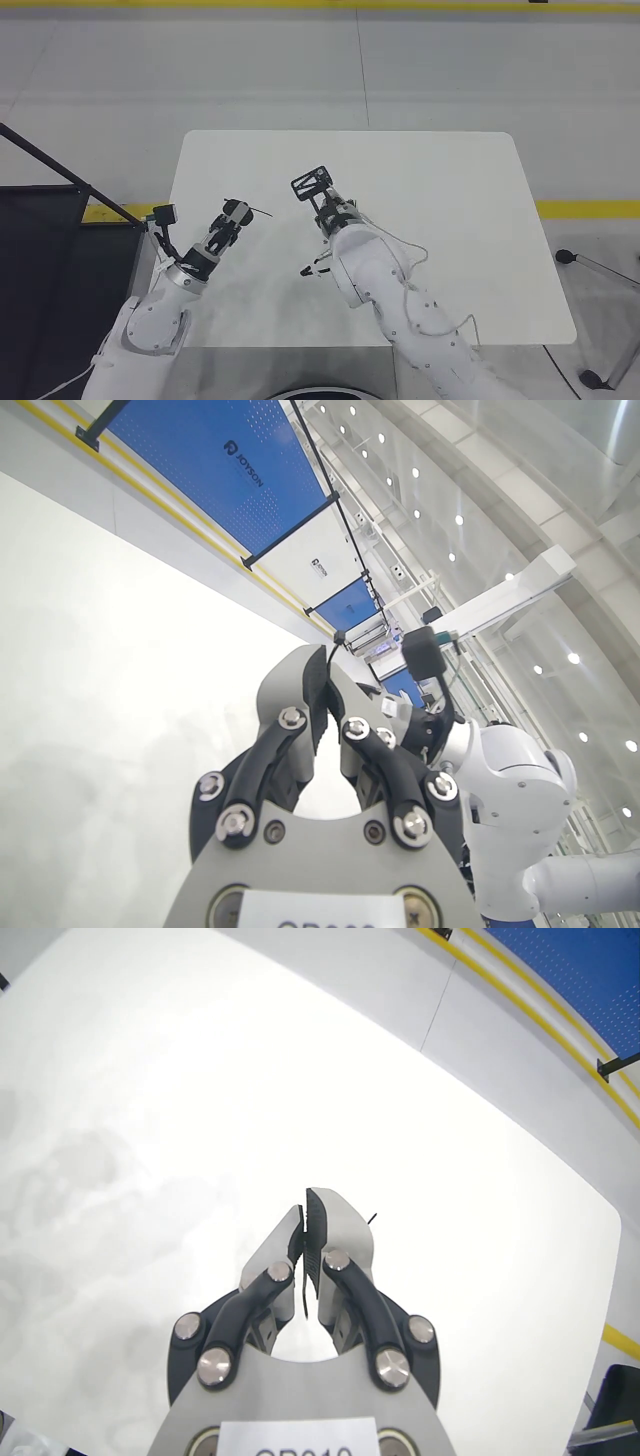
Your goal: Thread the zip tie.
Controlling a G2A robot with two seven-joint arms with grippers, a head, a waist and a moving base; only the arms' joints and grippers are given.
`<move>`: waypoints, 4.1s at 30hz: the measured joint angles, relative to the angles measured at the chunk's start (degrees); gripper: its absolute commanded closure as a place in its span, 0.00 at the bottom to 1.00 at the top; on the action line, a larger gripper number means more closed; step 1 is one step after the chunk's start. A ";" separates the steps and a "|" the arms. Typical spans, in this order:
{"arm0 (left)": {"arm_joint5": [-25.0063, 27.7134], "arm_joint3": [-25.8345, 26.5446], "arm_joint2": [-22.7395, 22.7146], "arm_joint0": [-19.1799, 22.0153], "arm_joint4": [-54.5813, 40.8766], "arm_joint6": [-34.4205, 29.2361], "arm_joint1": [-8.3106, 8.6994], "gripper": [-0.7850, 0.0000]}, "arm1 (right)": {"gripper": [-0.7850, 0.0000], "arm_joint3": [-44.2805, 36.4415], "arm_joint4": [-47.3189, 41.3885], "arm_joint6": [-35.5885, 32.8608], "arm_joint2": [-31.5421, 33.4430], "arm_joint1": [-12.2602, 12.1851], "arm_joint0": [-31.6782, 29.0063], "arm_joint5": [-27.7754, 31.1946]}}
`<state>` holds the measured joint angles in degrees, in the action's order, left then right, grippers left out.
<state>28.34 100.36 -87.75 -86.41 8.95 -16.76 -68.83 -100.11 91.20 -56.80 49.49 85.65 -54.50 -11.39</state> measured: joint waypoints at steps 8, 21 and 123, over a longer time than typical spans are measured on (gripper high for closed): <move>4.41 -2.40 2.42 3.49 2.78 -7.97 0.48 1.00 | 1.00 -16.19 -2.05 14.19 8.11 -2.33 -14.78 5.87; 4.19 -6.09 6.51 8.51 4.71 -13.83 0.59 1.00 | 1.00 -21.31 -5.98 21.95 12.73 -3.26 -21.16 10.76; 6.43 -22.72 23.85 29.81 -11.63 -29.90 -0.72 1.00 | 1.00 -4.49 -11.14 79.67 9.14 -1.52 -26.45 5.90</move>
<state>34.77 77.64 -63.90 -56.60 -2.67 -46.66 -69.55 -104.60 80.06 22.87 58.64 84.13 -80.95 -5.49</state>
